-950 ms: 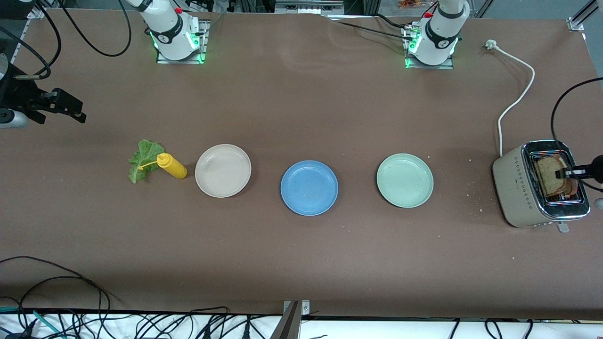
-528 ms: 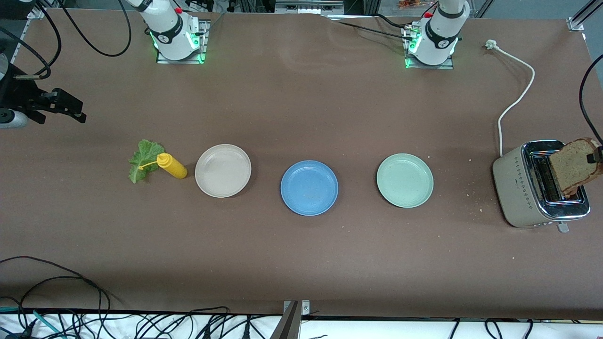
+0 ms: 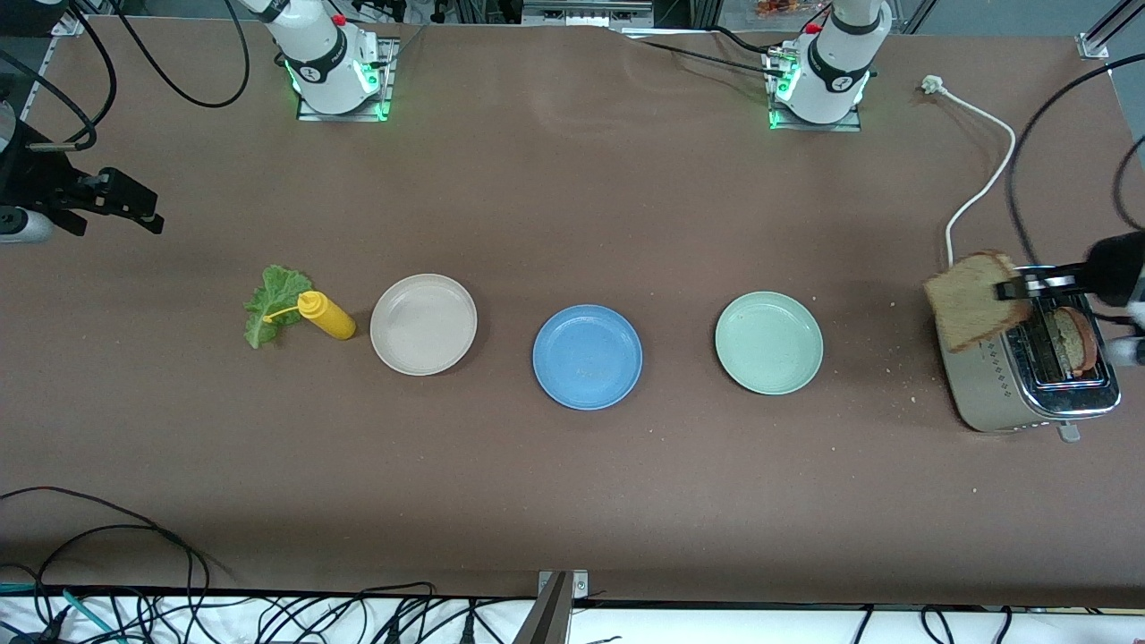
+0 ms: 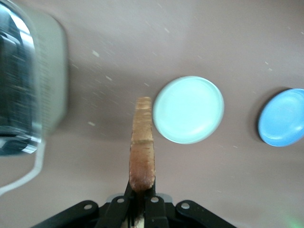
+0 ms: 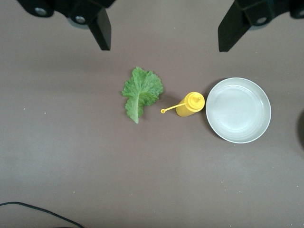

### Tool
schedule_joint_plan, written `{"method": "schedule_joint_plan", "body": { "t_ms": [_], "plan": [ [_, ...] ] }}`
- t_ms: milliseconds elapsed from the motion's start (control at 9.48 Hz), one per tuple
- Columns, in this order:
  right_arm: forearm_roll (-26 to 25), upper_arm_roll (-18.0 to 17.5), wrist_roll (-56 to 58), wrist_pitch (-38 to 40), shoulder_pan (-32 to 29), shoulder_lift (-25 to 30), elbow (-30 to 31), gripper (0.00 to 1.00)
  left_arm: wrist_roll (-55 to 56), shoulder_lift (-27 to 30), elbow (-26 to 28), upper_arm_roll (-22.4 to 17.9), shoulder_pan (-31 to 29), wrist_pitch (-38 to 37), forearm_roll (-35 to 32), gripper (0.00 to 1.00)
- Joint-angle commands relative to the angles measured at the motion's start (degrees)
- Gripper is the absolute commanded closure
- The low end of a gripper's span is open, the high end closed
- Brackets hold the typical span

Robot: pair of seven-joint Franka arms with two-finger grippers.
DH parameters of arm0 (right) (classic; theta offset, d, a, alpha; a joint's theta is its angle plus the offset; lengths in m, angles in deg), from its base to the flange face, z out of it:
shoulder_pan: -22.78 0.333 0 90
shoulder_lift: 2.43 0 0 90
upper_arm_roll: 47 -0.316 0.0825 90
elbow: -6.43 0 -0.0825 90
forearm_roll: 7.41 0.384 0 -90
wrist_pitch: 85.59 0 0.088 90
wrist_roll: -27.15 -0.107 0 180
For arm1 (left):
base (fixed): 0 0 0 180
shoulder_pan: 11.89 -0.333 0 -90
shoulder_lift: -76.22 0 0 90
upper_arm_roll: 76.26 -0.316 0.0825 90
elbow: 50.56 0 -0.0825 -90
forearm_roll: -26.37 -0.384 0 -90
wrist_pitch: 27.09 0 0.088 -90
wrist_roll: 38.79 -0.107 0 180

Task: Make sandwich in blue plate with both arms
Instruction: 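Carry the bread over the blue plate and lower it with the left gripper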

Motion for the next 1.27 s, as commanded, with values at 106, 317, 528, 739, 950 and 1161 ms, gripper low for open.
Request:
{"method": "schedule_joint_plan", "body": {
  "t_ms": [106, 317, 528, 739, 950, 1161],
  "plan": [
    [0.2, -0.2, 0.4, 0.6, 0.0, 0.3, -0.6, 0.0, 19.2, 0.7, 10.0, 12.3, -0.3, 9.7, 9.5, 1.0],
    [0.2, -0.2, 0.3, 0.7, 0.0, 0.3, -0.6, 0.0, 29.4, 0.7, 17.0, 20.6, -0.3, 24.1, 9.8, 1.0],
    [0.2, -0.3, 0.3, 0.7, 0.1, 0.4, -0.6, 0.0, 39.3, -1.2, 20.3, 25.2, 3.2, 36.0, 9.2, 1.0],
    [0.2, -0.3, 0.3, 0.7, 0.1, 0.5, -0.5, 0.0, 48.0, -5.5, 20.4, 24.8, 10.2, 48.9, 9.0, 1.0],
    [0.2, -0.3, 0.3, 0.9, 0.1, 0.5, -0.5, 0.0, 53.3, -8.9, 20.2, 24.7, 14.0, 58.8, 6.4, 1.0],
    [0.2, -0.3, 0.3, 0.9, 0.1, 0.5, -0.5, 0.0, 57.1, -12.7, 19.5, 22.6, 17.9, 62.4, 2.9, 1.0]
  ]
}}
